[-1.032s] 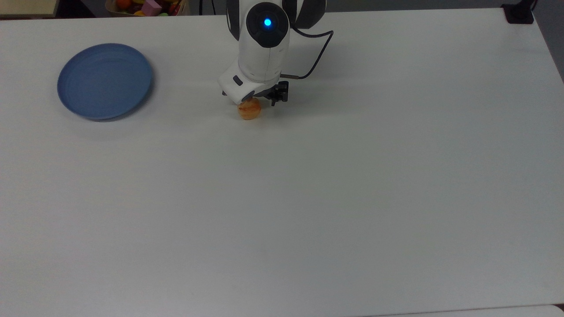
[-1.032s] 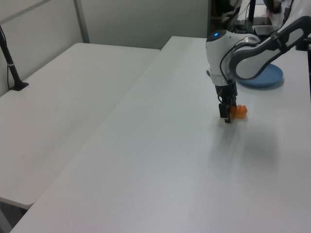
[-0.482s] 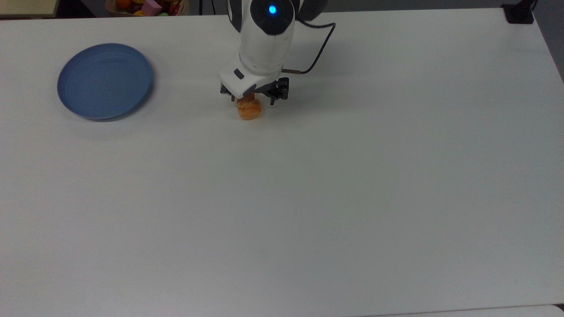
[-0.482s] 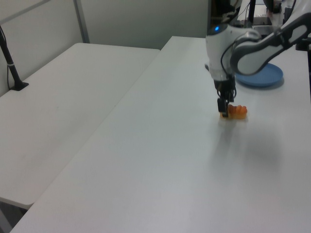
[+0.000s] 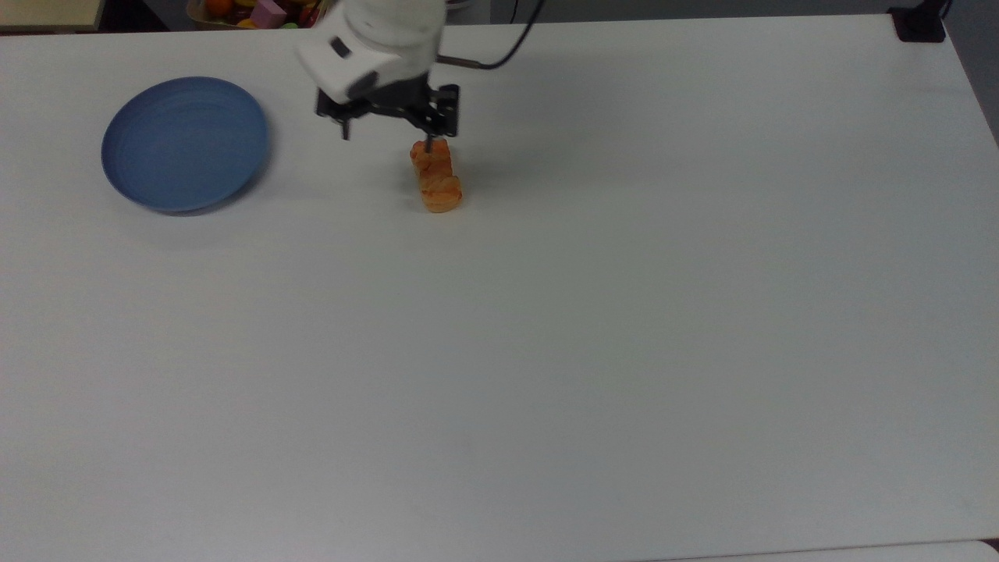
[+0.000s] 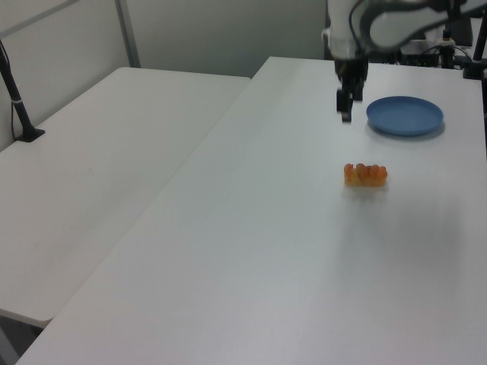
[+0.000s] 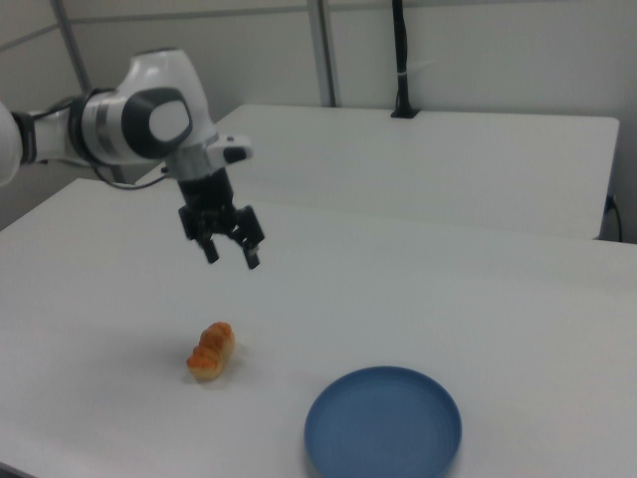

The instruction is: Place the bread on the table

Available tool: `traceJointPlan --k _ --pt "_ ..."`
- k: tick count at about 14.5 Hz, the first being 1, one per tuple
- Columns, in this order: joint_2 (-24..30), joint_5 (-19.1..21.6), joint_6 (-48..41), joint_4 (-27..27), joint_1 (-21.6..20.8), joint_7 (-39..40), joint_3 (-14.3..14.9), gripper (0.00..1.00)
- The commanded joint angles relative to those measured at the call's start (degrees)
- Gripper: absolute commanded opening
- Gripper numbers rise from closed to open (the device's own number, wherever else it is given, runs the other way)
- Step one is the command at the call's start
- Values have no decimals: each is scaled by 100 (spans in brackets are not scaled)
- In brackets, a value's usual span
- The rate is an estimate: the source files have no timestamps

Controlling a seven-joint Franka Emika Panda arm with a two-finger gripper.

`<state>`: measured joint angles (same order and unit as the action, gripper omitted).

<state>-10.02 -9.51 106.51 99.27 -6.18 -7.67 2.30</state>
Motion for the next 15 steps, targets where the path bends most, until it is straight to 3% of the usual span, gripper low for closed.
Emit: traceJointPlan --k 1,3,7,15 --pt "149 116 -324 -514 -15 178 585 100" --pt "272 326 -324 -549 82 187 780 100" --pt "659 363 -324 -532 407 275 807 100" --pt "695 450 -342 -505 407 223 868 100"
